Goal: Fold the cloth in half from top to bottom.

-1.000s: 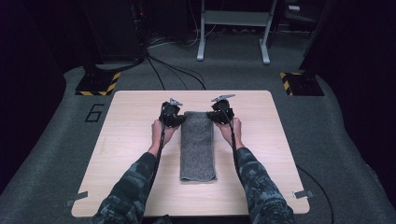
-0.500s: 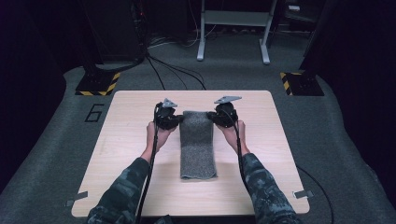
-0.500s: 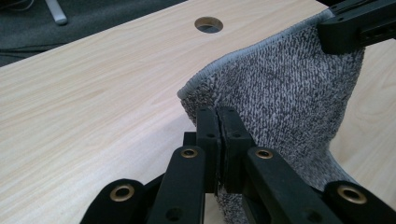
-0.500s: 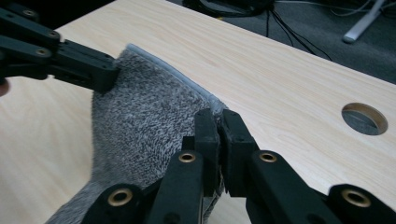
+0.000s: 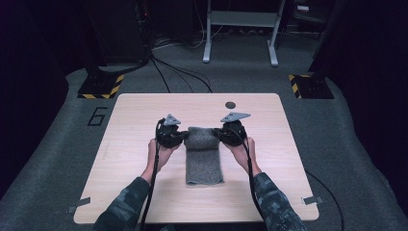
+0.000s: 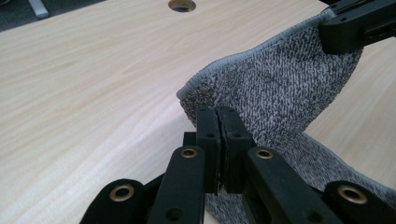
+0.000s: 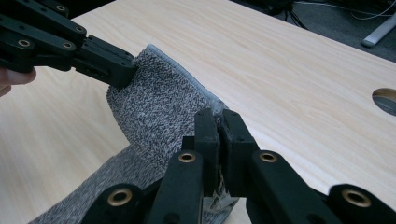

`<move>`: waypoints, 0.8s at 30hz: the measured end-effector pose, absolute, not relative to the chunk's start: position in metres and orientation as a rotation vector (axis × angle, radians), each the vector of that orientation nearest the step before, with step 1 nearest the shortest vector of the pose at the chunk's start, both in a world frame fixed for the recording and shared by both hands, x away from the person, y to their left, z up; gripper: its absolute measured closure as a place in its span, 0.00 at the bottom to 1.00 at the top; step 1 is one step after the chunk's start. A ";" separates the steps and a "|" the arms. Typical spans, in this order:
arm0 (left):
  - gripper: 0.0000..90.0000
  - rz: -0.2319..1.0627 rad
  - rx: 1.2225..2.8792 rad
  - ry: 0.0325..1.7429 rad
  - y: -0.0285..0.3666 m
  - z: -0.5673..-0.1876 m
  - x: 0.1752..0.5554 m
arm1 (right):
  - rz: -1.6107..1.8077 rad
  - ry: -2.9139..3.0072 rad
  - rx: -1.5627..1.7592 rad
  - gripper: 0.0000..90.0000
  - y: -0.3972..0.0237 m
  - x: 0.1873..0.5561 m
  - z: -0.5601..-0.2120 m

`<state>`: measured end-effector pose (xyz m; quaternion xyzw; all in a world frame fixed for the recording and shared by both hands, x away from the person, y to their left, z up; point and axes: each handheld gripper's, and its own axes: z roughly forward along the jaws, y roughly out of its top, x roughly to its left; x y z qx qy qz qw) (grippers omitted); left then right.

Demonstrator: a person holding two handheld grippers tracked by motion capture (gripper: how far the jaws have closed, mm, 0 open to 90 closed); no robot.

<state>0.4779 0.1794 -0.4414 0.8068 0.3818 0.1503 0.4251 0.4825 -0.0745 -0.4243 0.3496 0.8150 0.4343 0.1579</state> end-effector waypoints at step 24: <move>0.64 0.125 2.051 1.005 0.194 -0.484 0.407 | 1.213 2.482 0.975 0.70 -0.097 0.402 -0.462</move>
